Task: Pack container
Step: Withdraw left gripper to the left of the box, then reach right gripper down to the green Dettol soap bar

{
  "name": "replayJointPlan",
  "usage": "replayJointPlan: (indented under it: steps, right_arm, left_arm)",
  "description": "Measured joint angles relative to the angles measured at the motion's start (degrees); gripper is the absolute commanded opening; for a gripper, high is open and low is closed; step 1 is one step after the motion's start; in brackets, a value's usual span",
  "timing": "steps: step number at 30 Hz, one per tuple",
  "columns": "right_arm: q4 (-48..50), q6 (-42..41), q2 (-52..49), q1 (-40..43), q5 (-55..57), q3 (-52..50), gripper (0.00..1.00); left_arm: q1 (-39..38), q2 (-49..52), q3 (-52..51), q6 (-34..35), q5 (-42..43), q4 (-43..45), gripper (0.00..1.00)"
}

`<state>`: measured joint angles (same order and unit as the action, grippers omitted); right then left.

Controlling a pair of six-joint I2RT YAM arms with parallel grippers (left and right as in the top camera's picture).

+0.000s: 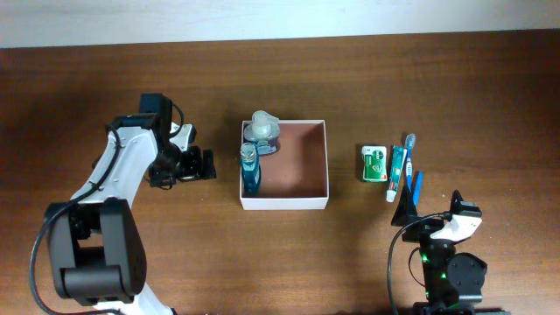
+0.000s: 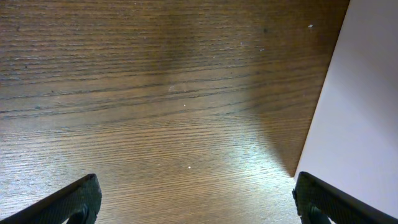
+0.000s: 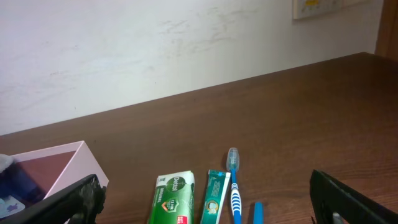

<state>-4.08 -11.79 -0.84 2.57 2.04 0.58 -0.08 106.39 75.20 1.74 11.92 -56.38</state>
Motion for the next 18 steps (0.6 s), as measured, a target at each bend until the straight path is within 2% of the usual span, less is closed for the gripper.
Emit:
replayJointPlan:
  steps: [12, 18]
  right_arm:
    - [0.35, -0.28, 0.00, 0.00, -3.28, 0.00, 0.98]
    - [-2.08, -3.26, -0.02, 0.00, -5.20, 0.90, 0.98]
  left_arm:
    - [0.00, 0.00, 0.00, 0.00, -0.02, 0.02, 0.99]
    - [0.00, 0.00, 0.00, 0.00, 0.00, 0.04, 0.99]
